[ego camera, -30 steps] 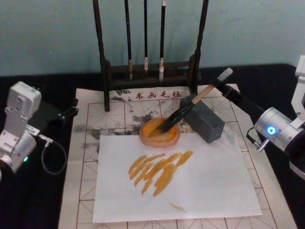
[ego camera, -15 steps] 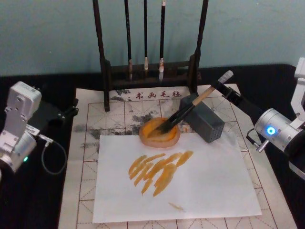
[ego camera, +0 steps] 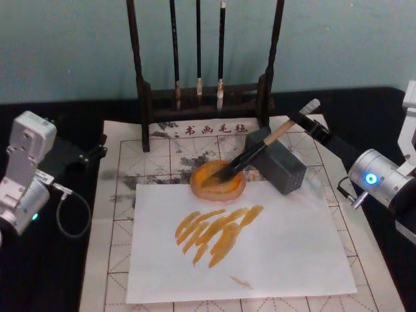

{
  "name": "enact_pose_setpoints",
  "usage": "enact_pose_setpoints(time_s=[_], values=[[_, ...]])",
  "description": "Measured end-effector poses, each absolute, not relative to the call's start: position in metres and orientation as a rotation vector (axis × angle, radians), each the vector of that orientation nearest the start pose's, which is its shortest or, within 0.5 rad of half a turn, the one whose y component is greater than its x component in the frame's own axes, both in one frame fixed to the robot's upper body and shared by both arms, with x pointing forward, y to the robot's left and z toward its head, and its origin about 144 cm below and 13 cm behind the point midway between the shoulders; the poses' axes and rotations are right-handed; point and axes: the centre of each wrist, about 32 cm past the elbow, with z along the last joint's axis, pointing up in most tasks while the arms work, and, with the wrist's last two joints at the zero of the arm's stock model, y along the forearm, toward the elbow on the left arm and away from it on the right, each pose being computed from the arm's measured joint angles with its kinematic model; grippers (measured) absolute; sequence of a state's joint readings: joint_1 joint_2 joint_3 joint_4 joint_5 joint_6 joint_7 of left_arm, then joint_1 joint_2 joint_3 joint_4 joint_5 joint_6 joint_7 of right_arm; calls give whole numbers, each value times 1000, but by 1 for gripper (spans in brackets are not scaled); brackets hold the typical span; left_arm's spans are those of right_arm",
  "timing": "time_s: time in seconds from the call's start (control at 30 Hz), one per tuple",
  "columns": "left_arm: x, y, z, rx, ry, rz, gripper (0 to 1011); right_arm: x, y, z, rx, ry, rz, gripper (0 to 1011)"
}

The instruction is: Pick up the brush from the inkstone, write on the paper, then place the brush back to its original position.

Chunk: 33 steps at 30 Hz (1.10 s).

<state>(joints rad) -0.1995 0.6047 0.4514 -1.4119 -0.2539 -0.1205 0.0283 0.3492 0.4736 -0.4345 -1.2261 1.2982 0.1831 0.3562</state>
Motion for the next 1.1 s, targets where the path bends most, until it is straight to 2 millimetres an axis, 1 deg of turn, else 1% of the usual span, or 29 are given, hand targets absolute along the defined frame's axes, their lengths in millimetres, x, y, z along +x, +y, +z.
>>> enact_pose_setpoints(time_s=[1.1], values=[[489, 310, 1140, 304, -285, 1248, 1001, 535, -297, 1140, 354, 757, -949, 181]])
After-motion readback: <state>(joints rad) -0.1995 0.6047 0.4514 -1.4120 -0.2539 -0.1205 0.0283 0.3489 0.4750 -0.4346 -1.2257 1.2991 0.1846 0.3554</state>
